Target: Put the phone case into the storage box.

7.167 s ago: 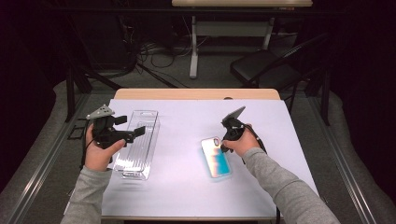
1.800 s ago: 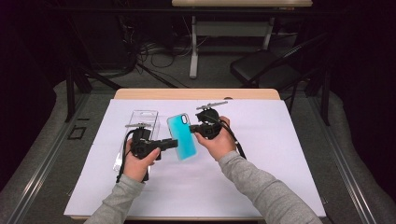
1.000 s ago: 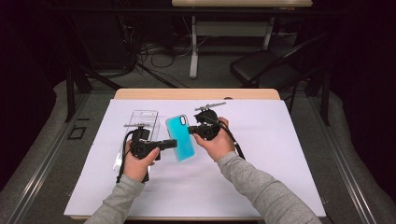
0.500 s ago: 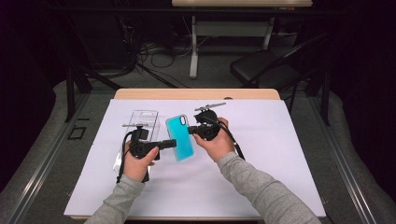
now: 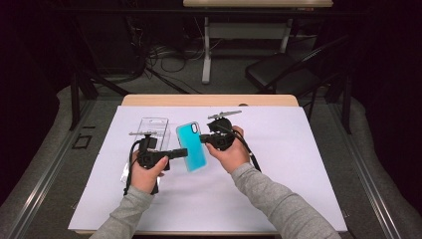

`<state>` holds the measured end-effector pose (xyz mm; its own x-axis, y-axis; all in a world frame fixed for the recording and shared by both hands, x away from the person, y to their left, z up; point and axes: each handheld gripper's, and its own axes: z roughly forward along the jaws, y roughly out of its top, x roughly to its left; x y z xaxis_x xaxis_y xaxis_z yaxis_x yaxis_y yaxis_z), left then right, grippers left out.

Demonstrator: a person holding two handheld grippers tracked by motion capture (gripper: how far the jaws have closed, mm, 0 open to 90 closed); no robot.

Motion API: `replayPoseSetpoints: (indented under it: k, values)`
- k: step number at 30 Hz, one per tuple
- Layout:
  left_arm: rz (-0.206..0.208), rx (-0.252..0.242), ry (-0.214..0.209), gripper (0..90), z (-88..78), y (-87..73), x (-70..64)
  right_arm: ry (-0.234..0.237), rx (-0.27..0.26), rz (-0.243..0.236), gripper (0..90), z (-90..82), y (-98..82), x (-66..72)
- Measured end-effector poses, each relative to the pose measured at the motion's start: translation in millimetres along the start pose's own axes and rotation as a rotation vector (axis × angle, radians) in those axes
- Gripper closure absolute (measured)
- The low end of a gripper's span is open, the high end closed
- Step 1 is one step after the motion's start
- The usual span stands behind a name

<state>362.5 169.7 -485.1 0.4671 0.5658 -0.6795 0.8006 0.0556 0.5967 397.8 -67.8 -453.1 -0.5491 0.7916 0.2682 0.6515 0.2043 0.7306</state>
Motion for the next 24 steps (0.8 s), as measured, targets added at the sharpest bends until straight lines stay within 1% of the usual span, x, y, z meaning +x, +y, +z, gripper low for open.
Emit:
replayPoseSetpoints:
  k: [12,13,16,24]
  values:
    - [0.004,0.004,-0.003,81.6,-1.9,0.2,0.1,0.005,-0.001,-0.004,87.5,-0.4,0.2,0.4]
    - [-0.001,0.003,-0.005,81.6,-2.0,0.2,-0.1,0.006,-0.001,-0.004,87.4,-0.5,0.2,0.3]
    - [0.001,-0.002,-0.005,81.6,-2.0,0.2,0.0,0.008,-0.004,-0.005,87.4,-0.4,0.2,0.1]
    - [0.002,-0.002,-0.009,81.7,-2.9,0.6,0.7,0.013,-0.003,0.0,87.0,-0.4,0.3,0.1]
